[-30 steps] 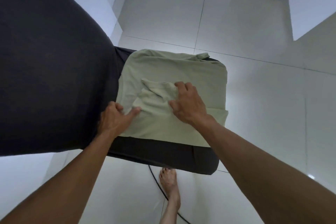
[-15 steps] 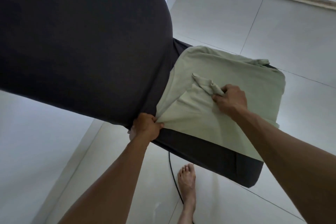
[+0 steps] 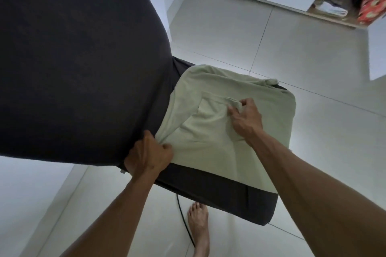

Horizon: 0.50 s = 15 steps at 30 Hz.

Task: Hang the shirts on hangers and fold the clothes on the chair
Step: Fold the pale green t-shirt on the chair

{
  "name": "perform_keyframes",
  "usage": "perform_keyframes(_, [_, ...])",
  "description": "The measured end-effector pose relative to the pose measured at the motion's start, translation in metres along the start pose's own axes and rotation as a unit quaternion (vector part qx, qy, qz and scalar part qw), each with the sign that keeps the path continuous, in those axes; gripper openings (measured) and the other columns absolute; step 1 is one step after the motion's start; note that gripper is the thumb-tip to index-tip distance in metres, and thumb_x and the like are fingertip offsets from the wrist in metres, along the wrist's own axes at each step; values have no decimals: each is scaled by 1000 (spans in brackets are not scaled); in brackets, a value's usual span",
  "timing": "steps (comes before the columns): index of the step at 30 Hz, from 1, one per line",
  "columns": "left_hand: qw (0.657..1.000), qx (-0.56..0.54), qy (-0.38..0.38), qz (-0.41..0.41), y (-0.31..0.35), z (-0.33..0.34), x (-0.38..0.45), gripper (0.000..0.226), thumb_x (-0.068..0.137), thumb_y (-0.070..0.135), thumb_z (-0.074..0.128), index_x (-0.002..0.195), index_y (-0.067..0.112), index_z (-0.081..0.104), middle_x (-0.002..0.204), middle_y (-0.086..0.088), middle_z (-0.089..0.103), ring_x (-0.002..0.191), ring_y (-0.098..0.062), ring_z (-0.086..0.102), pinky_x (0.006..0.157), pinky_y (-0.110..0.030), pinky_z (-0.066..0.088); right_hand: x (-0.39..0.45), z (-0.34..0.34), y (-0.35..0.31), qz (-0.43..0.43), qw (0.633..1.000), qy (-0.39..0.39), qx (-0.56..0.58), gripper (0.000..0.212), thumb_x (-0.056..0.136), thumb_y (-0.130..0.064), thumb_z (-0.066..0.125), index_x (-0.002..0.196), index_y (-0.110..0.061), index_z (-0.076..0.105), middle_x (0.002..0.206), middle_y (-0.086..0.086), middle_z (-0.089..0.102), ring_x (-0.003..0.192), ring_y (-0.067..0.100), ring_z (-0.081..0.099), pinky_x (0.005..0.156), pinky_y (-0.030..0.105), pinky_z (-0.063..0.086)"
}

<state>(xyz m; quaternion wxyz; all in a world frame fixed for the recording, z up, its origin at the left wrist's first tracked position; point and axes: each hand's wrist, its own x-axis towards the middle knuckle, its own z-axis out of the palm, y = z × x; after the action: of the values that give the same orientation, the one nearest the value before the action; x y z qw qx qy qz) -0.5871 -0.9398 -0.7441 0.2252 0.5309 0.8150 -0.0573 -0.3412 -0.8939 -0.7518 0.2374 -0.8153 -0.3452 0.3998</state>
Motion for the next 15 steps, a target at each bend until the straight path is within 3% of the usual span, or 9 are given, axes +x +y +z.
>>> perform_keyframes(2, [996,-36,38,73,23,-2,-2,33,80,43,58,100,19,50,101,-3,56,94,-27,57,71,-38,49,2,-4,-1,18,999,-33,15,38,86,-34,74,114,-24,52,105,-2,58,99,23,59,90,37,50])
perform_keyframes(5, [987,-66,-7,147,69,4,12,48,85,56,59,117,21,52,124,-1,50,120,-24,44,93,-42,42,6,-15,4,71,991,-86,73,45,73,-20,87,108,-21,58,108,1,67,97,24,67,91,47,57])
perform_keyframes(7, [985,-87,-61,140,100,7,29,60,84,61,61,127,20,49,135,-2,46,130,-25,37,104,-43,34,6,-23,7,101,983,-102,117,41,71,-9,89,101,-16,62,100,7,70,90,26,71,83,46,61])
perform_keyframes(9, [983,-101,-106,107,127,10,48,57,83,58,65,127,22,55,135,-3,50,132,-28,38,108,-43,33,8,-29,11,106,979,-104,142,31,70,-6,89,89,-12,66,91,11,73,80,26,74,73,40,63])
perform_keyframes(11, [973,-177,-134,63,144,7,62,30,80,49,73,102,29,70,116,0,63,121,-30,53,105,-42,42,12,-30,11,100,980,-104,136,27,68,-8,91,81,-12,68,86,12,75,70,23,73,60,33,61])
perform_keyframes(13, [942,-296,-151,56,152,6,68,16,79,37,76,73,24,68,84,3,69,90,-24,67,85,-36,55,16,-30,13,96,983,-87,129,27,66,-13,93,79,-12,70,86,12,76,75,27,74,65,40,63])
perform_keyframes(15, [906,-389,-148,77,152,4,68,16,85,23,76,75,22,64,76,6,66,74,-12,63,69,-24,53,14,-29,15,79,986,-64,129,28,66,-19,93,79,-15,69,84,8,74,82,29,74,73,50,62])
